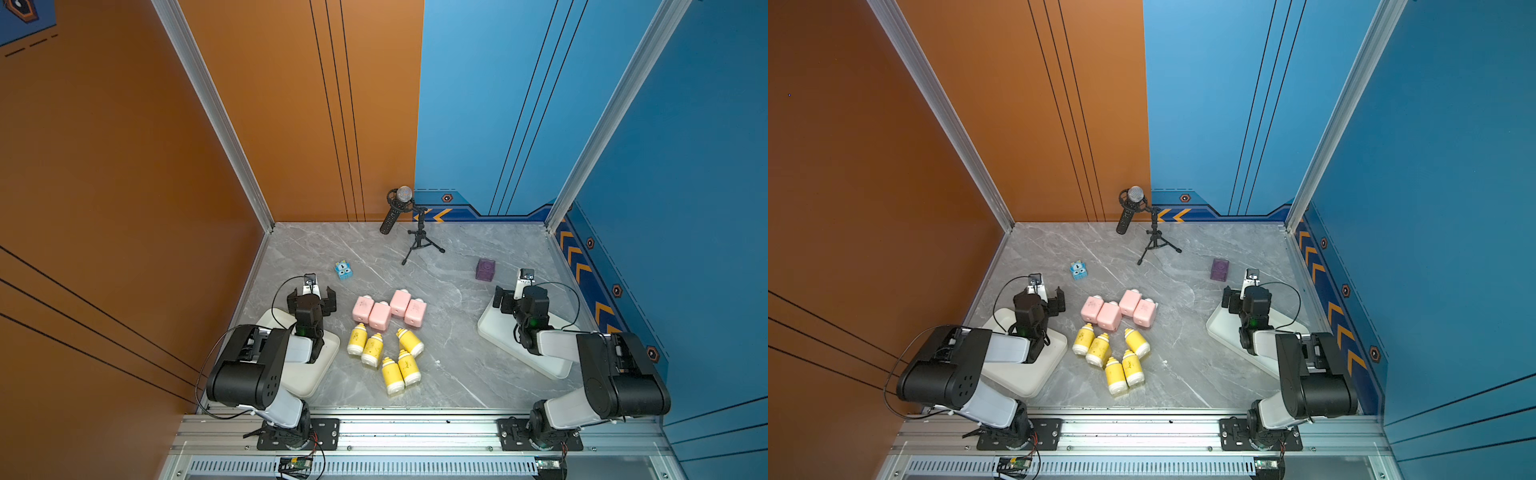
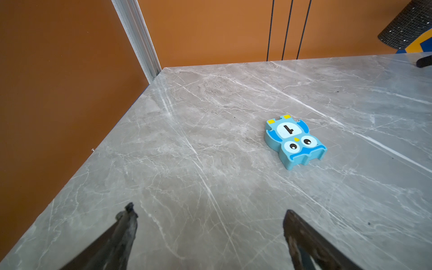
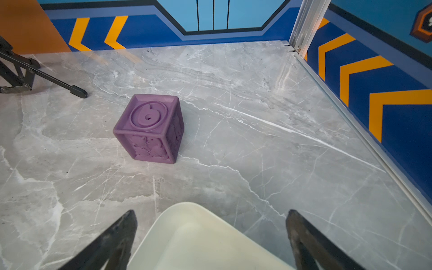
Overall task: Place the pencil sharpeners by color into the storage box
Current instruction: Adjust the storage box at the center of the board.
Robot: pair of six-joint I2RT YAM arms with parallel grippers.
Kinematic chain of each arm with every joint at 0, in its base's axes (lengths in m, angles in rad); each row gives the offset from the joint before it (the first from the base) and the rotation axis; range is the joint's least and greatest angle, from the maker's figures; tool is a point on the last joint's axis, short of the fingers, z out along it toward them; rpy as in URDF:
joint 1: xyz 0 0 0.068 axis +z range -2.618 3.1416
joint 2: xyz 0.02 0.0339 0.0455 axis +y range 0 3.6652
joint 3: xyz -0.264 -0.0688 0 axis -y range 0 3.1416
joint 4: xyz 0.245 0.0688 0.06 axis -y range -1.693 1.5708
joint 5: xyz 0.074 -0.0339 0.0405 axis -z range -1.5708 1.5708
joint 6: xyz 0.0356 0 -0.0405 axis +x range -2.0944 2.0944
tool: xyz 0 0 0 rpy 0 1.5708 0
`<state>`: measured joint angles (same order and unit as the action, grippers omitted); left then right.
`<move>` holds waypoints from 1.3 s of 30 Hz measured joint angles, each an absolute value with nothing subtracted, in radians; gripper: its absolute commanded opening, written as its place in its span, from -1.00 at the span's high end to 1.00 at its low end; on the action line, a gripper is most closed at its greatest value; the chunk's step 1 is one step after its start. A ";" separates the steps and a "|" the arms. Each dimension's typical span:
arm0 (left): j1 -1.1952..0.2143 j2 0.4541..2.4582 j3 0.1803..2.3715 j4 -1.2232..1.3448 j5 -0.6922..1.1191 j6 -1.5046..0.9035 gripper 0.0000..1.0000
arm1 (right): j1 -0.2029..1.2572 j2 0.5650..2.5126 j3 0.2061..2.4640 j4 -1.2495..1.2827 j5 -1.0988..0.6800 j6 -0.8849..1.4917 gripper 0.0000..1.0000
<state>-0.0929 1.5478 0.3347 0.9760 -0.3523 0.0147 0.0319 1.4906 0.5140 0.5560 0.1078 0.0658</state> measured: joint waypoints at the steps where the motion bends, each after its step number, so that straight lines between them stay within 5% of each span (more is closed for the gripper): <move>1: -0.094 1.542 0.335 0.976 -0.358 0.015 -0.97 | 0.032 1.489 0.575 0.484 0.111 0.065 -1.00; 7: -0.139 1.420 0.311 0.962 -0.471 0.015 -0.97 | 0.026 1.357 0.824 0.139 0.173 0.163 -1.00; 12: -0.151 1.107 0.211 0.943 -0.587 -0.081 -0.97 | -0.056 1.294 0.962 -0.194 0.170 0.344 -1.00; 17: -0.149 0.820 0.369 0.520 -0.580 -0.278 -0.97 | 0.017 1.323 1.092 -0.562 0.188 0.449 -1.00; 26: -0.149 0.977 1.009 -0.346 -0.504 -0.447 -0.97 | 0.220 1.409 1.131 -0.856 0.191 0.552 -0.96; 39: -0.149 1.198 1.169 -0.664 -0.311 -0.397 -0.97 | 0.310 1.615 1.162 -0.908 0.139 0.599 -0.12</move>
<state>-0.1490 1.1980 1.1690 -0.6643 -0.3115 -0.3965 0.3103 1.6146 1.1622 -0.9085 0.1390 0.5995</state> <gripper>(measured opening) 0.983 0.582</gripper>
